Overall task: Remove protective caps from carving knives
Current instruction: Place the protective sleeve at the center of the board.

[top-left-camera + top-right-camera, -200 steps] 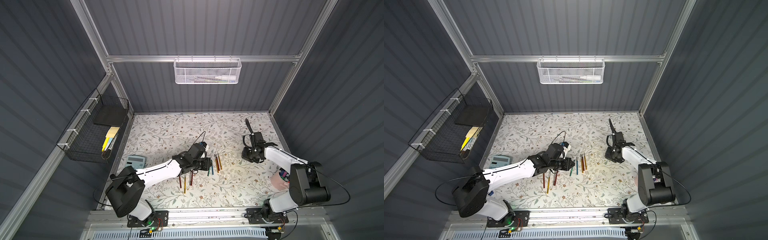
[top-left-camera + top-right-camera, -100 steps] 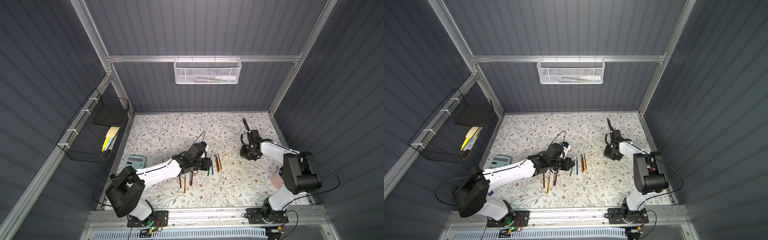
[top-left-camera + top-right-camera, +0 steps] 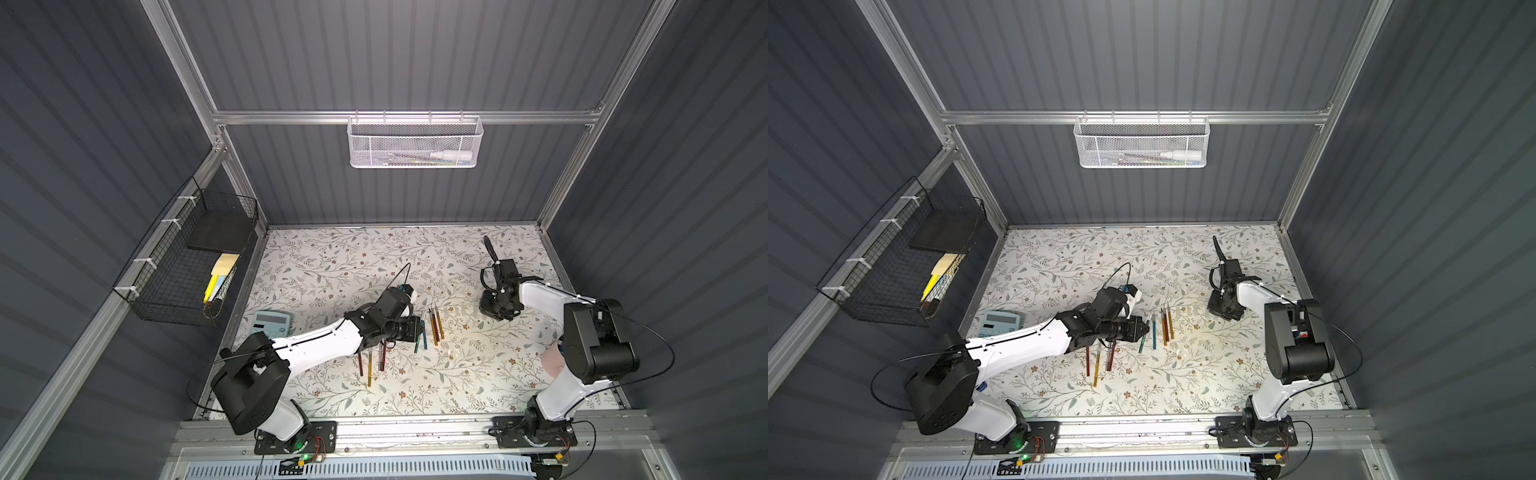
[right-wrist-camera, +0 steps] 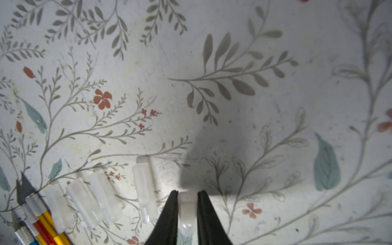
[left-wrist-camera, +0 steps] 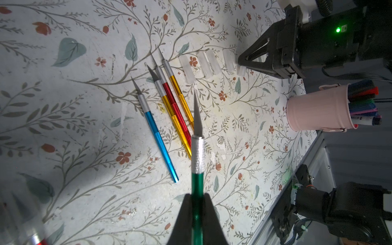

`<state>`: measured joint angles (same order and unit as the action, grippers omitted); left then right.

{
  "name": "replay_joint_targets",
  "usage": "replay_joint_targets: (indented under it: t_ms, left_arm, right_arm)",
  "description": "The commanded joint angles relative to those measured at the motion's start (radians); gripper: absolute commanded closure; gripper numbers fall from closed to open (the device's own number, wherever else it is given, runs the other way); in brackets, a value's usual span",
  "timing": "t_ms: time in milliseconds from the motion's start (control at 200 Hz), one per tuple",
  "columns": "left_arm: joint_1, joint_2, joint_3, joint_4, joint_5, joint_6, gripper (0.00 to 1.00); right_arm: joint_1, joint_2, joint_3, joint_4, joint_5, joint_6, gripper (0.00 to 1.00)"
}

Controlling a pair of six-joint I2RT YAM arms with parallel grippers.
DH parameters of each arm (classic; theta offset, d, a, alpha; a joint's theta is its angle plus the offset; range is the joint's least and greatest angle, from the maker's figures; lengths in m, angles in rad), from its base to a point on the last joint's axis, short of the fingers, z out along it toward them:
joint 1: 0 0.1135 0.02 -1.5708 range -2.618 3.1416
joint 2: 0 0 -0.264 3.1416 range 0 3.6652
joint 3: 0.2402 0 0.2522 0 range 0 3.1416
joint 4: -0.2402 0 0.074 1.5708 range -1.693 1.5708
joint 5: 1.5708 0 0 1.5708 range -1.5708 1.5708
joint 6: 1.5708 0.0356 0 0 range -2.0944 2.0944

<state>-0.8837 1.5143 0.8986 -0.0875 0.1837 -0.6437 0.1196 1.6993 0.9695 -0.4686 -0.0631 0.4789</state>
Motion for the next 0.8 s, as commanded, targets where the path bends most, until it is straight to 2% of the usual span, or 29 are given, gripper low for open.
replay_joint_targets:
  t_ms: [0, 220, 420, 575, 700, 795]
  left_arm:
    - [0.003, -0.006, -0.020, 0.014, 0.014, 0.007, 0.96]
    - [0.009, 0.053, 0.060, -0.043, 0.035, 0.044, 0.96]
    - [0.009, 0.063, 0.079, -0.060, 0.012, 0.019, 0.96]
    - [0.009, 0.055, 0.074, -0.085, -0.037, -0.011, 0.96]
    - [0.009, 0.064, 0.100, -0.167, -0.099, -0.010, 0.96]
    - [0.009, 0.068, 0.087, -0.161, -0.112, -0.026, 0.96]
  right_arm:
    - [-0.005, -0.008, 0.024, -0.034, 0.025, -0.019, 0.77]
    - [-0.005, -0.058, 0.015, -0.039, 0.017, -0.028, 0.73]
    - [-0.004, -0.124, -0.027, -0.007, -0.039, -0.034, 0.71]
    - [-0.005, -0.199, -0.076, 0.033, -0.093, -0.027, 0.69]
    - [-0.001, -0.281, -0.136, 0.099, -0.177, -0.009, 0.64]
    - [0.008, -0.342, -0.170, 0.111, -0.203, -0.008, 0.62]
